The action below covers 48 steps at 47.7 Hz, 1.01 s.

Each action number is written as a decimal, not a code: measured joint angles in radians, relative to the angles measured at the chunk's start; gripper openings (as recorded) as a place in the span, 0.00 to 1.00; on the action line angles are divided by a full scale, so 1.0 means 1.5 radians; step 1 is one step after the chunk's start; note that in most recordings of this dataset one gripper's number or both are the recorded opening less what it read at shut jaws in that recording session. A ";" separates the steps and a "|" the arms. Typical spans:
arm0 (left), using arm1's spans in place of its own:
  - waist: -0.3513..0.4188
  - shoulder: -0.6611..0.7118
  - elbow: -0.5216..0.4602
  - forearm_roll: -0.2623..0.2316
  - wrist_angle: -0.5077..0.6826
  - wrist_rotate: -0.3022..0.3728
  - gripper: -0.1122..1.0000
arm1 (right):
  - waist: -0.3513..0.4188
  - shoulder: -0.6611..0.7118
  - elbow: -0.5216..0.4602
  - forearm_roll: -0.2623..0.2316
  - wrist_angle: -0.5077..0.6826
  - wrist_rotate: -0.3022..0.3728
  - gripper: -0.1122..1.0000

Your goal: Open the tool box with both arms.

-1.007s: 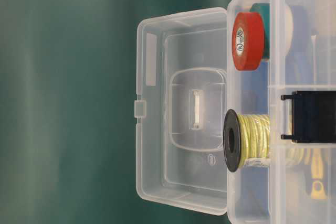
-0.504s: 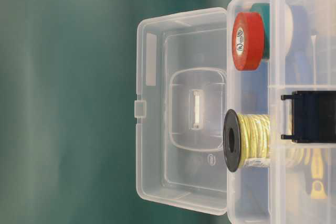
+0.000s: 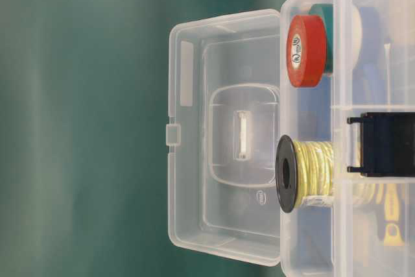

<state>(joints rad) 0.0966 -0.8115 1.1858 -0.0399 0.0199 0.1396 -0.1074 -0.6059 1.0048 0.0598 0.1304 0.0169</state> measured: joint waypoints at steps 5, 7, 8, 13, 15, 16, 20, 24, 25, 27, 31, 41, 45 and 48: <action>0.000 -0.043 0.013 0.000 0.024 -0.002 0.84 | 0.002 -0.045 0.020 0.001 0.003 0.000 0.85; 0.000 -0.057 0.020 0.000 0.031 -0.003 0.84 | 0.002 -0.067 0.035 0.001 0.003 0.000 0.85; -0.001 -0.063 0.024 -0.001 0.033 -0.003 0.84 | 0.002 -0.078 0.041 0.001 0.003 0.000 0.85; -0.004 -0.099 0.049 0.000 0.041 -0.004 0.84 | 0.002 -0.123 0.073 0.001 0.000 0.000 0.85; -0.006 -0.112 0.059 0.000 0.043 -0.004 0.84 | 0.003 -0.141 0.087 0.003 -0.006 0.000 0.85; -0.008 -0.120 0.063 0.000 0.044 -0.004 0.84 | 0.003 -0.149 0.095 0.004 -0.009 0.000 0.85; -0.014 -0.146 0.085 -0.001 0.044 -0.007 0.84 | 0.003 -0.175 0.124 0.011 -0.026 0.000 0.85; -0.019 -0.168 0.101 -0.001 0.042 -0.008 0.84 | 0.003 -0.193 0.151 0.020 -0.047 0.000 0.85; -0.020 -0.172 0.104 0.000 0.041 -0.008 0.84 | 0.003 -0.196 0.157 0.022 -0.053 0.000 0.85; -0.024 -0.180 0.110 0.000 0.038 -0.010 0.84 | 0.002 -0.204 0.173 0.029 -0.067 0.000 0.85; -0.029 -0.192 0.124 0.000 0.030 -0.014 0.84 | 0.003 -0.208 0.198 0.042 -0.093 0.000 0.85; -0.042 -0.198 0.135 -0.001 0.016 -0.018 0.84 | 0.002 -0.208 0.237 0.071 -0.132 0.000 0.85; -0.043 -0.198 0.135 0.000 0.015 -0.018 0.84 | 0.003 -0.209 0.238 0.073 -0.135 0.000 0.85; -0.043 -0.198 0.135 0.000 0.015 -0.018 0.84 | 0.003 -0.210 0.238 0.074 -0.135 0.000 0.85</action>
<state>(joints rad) 0.0322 -1.1091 1.3883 -0.0399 0.0430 0.1120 -0.1028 -0.9204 1.3622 0.1703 -0.0721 0.0169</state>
